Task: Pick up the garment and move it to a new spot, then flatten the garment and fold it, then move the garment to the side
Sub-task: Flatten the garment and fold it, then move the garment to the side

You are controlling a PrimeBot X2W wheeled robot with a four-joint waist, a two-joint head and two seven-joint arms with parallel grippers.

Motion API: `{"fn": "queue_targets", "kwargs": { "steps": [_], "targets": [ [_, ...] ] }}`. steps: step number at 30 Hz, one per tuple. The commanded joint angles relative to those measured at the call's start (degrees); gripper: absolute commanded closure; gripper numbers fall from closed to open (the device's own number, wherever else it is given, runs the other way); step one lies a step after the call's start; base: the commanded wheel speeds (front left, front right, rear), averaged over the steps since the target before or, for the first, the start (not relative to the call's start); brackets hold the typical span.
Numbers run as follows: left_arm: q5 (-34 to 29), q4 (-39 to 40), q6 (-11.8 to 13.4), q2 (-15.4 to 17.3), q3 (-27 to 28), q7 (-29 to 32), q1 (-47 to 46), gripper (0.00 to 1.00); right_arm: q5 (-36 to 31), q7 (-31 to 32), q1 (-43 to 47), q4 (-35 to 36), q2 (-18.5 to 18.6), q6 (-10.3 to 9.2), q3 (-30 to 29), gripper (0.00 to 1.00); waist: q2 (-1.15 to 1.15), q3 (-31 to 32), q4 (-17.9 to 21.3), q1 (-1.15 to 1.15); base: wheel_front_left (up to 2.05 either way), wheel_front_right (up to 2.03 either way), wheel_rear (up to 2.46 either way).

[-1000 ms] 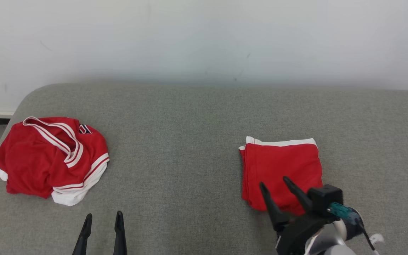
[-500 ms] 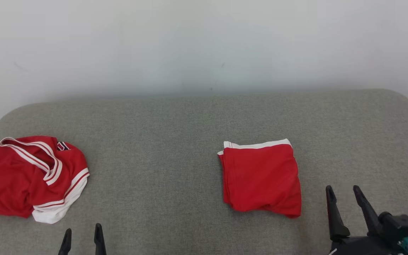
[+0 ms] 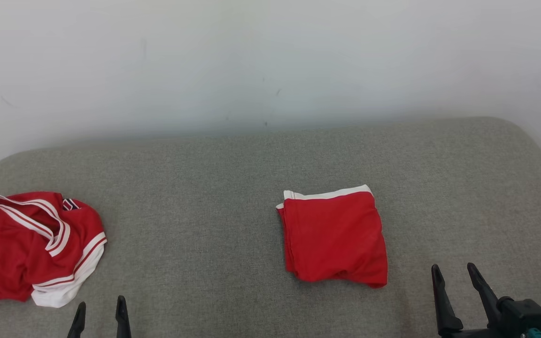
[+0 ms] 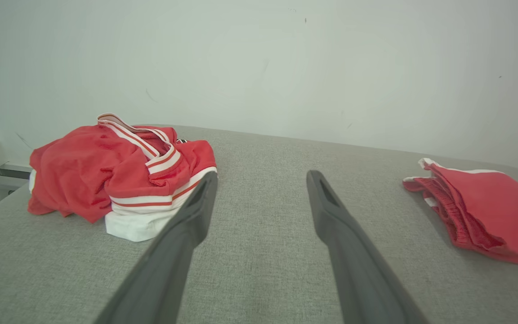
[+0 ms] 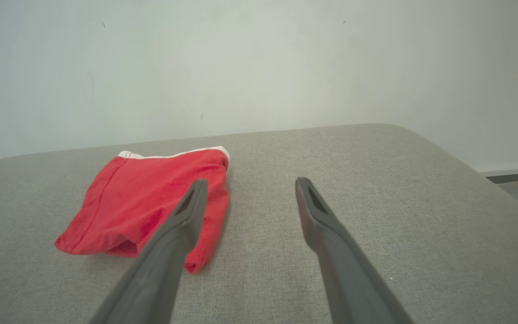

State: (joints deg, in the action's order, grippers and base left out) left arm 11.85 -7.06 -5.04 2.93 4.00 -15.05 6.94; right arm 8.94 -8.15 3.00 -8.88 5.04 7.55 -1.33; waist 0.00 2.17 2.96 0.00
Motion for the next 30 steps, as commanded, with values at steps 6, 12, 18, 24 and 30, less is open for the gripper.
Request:
{"fn": "queue_targets", "kwargs": {
  "steps": [6,12,18,24,30],
  "targets": [
    [-0.8,-0.9,-0.4,-0.1,0.4,-0.2,0.5,0.00,1.1,-0.8,-0.7,-2.0,1.3,-0.14,1.5,0.00,0.00,0.3,0.0,0.00,0.00,0.00,0.00],
    [-0.1,-0.7,0.0,-0.1,0.1,-0.2,1.3,0.00,1.6,-1.4,-1.0,-2.6,1.0,-0.14,1.6,0.00,0.00,0.3,-0.2,0.00,0.00,0.00,0.00],
    [0.1,-0.4,0.2,-0.1,0.0,-0.2,1.5,0.00,1.8,-1.4,-1.4,-3.2,0.7,-0.14,1.8,0.00,0.00,0.1,-0.3,0.00,0.00,0.00,0.00],
    [0.0,-0.2,0.1,-0.1,-0.1,-0.2,1.3,0.00,2.1,-0.5,-1.8,-2.9,0.7,-0.14,1.7,0.00,0.00,-0.3,-0.5,0.00,0.00,0.00,0.00],
    [-0.1,0.0,0.0,-0.1,-0.2,-0.2,1.2,0.00,4.6,6.7,-4.1,-2.0,2.0,-0.14,2.7,0.00,0.00,-0.8,-0.9,0.00,0.00,0.00,0.00]
  ]
}}
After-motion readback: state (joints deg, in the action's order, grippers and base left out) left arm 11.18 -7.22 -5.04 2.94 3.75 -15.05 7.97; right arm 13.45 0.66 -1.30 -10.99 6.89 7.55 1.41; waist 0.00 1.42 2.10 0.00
